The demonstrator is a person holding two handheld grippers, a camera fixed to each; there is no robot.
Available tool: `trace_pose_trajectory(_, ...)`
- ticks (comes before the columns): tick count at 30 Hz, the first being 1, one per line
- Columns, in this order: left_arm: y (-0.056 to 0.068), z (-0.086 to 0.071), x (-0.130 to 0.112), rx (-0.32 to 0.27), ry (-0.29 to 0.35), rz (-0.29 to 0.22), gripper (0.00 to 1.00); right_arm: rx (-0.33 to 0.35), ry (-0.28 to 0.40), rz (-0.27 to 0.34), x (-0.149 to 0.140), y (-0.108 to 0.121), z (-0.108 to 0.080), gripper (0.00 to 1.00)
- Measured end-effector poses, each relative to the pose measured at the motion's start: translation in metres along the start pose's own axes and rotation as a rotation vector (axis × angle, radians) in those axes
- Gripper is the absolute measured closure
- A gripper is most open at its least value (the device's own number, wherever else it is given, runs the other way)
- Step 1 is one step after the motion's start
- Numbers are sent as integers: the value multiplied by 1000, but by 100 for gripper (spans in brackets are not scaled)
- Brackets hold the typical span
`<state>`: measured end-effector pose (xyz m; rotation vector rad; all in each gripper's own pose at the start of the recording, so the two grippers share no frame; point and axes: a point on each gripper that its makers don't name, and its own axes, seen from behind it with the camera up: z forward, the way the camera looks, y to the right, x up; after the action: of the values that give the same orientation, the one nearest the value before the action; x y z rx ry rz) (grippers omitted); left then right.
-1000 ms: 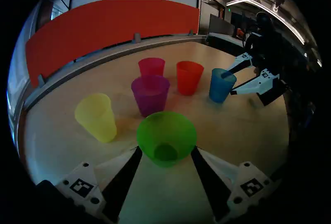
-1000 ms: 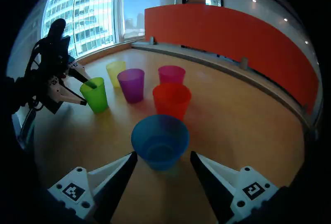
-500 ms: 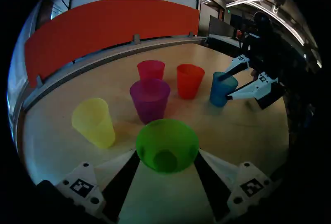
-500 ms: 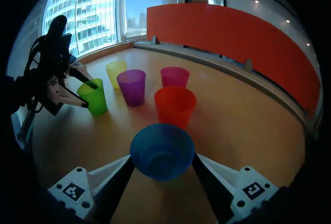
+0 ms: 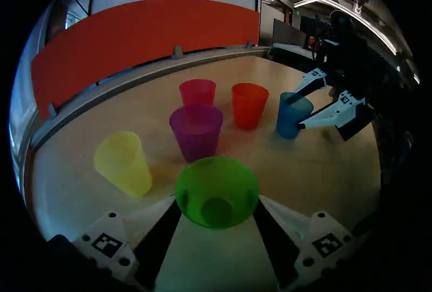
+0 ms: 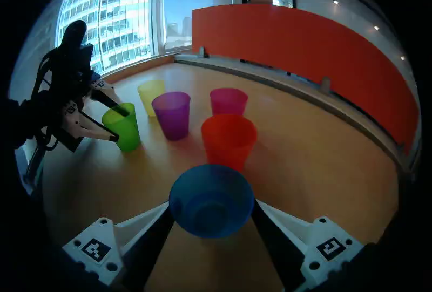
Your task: Pour water
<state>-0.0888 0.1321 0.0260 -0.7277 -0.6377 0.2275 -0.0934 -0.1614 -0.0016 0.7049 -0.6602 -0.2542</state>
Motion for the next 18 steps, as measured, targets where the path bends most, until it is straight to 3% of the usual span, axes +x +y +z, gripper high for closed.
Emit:
trace_pose_trajectory(10,2,-2,1,-13,5,-4,15,0,0,-3,0,-1,3,1)
trace_pose_trajectory(14,1,-2,2,-12,8,-6,15,-5,-1,-8,-1,-1,4,11)
trace_pose_trajectory(18,1,-4,3,-8,12,-8,15,-11,5,-14,-1,0,3,11)
